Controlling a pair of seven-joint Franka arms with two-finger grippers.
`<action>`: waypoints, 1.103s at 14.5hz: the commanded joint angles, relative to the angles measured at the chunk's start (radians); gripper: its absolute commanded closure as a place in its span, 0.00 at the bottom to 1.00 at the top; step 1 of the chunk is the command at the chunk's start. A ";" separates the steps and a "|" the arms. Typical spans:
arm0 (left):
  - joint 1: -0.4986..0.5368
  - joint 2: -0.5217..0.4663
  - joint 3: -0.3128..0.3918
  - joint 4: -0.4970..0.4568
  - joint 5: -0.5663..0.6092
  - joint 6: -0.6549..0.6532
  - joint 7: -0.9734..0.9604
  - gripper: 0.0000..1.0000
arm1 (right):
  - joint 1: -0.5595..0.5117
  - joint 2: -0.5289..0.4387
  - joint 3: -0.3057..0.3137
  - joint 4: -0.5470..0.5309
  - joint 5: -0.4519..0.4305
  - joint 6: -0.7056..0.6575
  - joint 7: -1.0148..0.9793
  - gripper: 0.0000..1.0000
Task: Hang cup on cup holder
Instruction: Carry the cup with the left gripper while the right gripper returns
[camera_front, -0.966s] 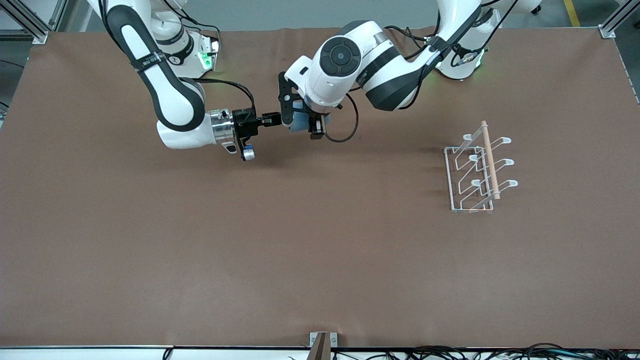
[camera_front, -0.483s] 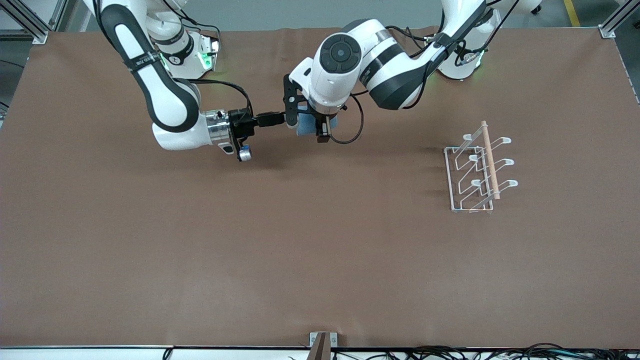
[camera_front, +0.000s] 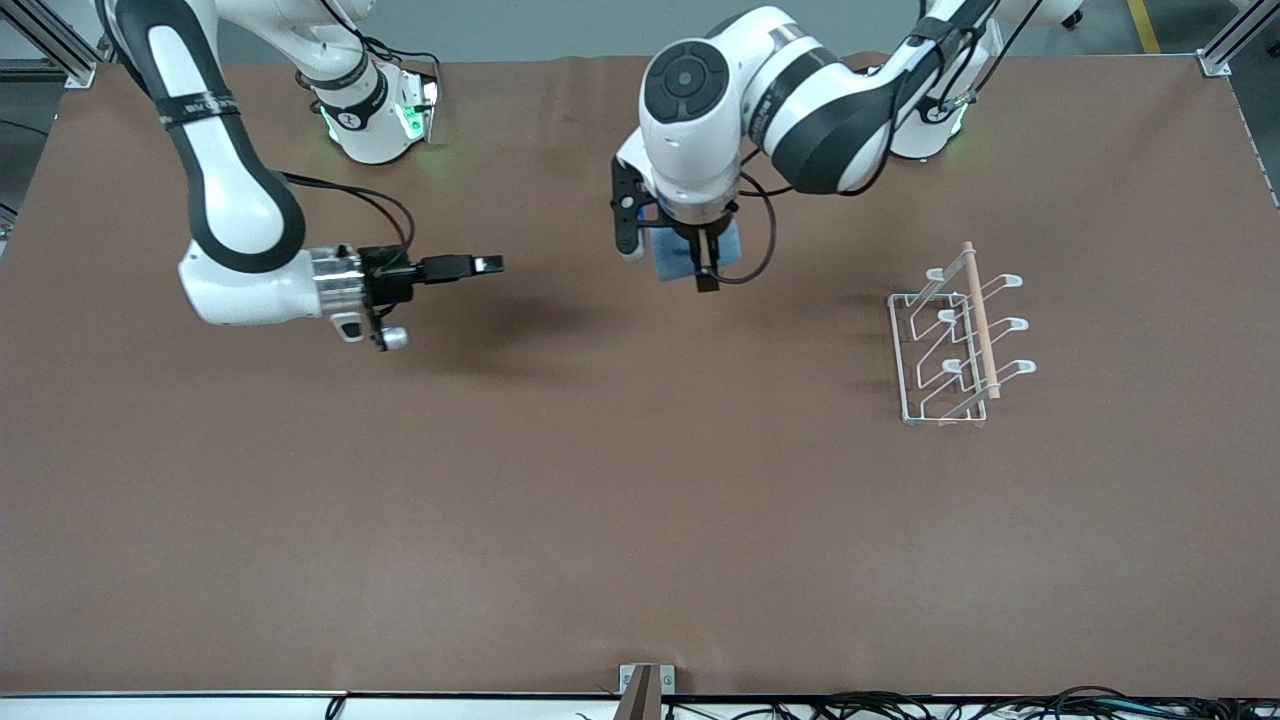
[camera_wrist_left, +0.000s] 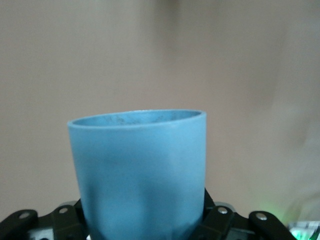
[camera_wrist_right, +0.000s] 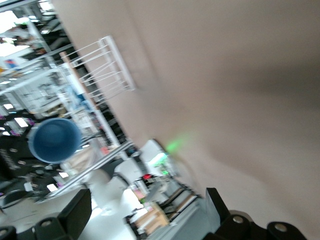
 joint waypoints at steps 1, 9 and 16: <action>0.031 -0.012 0.000 0.043 0.107 -0.109 0.186 0.80 | 0.002 -0.021 -0.064 0.060 -0.191 0.000 0.040 0.00; 0.087 0.039 0.003 0.048 0.474 -0.310 0.274 0.81 | 0.002 -0.029 -0.141 0.329 -0.887 0.026 0.230 0.00; 0.094 0.060 0.007 -0.036 0.678 -0.399 0.306 1.00 | 0.009 -0.156 -0.155 0.439 -1.145 0.008 0.326 0.00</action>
